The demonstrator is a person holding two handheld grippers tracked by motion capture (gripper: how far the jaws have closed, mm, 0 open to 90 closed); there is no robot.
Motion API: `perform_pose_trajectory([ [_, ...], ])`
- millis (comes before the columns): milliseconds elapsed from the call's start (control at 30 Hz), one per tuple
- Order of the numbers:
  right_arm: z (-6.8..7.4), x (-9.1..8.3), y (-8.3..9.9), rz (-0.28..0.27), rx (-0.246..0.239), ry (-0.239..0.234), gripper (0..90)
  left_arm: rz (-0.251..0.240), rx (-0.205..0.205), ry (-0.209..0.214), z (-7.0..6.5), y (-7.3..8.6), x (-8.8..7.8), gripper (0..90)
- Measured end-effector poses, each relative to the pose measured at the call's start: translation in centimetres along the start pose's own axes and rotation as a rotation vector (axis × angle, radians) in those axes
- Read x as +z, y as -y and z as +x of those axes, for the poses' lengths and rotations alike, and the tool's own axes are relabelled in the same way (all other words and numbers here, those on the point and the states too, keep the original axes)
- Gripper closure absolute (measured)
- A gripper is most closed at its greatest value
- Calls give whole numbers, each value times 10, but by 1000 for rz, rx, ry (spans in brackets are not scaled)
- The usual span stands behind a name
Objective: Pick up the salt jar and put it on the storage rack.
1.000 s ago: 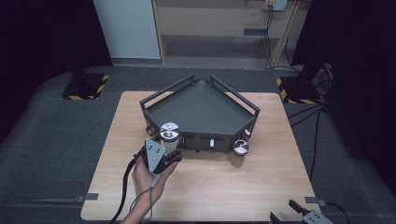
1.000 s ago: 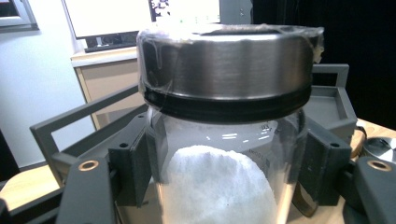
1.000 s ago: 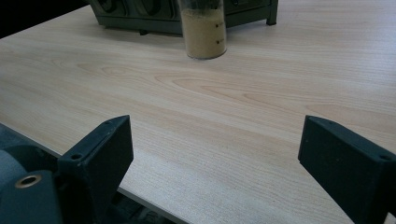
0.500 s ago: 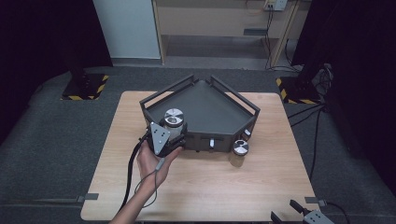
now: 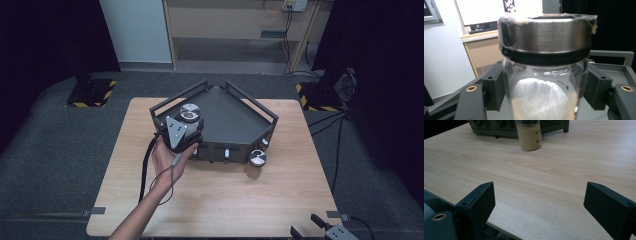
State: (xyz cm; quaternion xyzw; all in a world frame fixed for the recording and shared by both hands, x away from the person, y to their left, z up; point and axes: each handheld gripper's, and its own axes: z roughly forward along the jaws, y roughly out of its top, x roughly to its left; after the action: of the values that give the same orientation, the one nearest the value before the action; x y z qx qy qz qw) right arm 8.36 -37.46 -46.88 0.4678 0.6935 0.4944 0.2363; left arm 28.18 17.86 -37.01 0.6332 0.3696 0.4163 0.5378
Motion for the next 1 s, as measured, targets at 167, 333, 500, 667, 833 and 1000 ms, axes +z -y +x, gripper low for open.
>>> perform_pose_trajectory([
  [167,0,0,0,2,1,-1,106,-7,3,-4,0,-4,11,300],
  [333,-2,0,0,-1,1,2,105,-11,0,-14,2,-7,25,300],
  [500,-2,1,0,3,4,3,106,-8,2,-23,4,-9,35,300],
  [667,-2,1,0,4,3,1,106,1,17,-43,5,-10,51,300],
  [833,-3,1,0,-1,7,2,106,11,26,-47,6,-10,64,300],
  [1000,-3,2,0,3,10,-1,106,23,31,-50,7,-10,79,300],
])
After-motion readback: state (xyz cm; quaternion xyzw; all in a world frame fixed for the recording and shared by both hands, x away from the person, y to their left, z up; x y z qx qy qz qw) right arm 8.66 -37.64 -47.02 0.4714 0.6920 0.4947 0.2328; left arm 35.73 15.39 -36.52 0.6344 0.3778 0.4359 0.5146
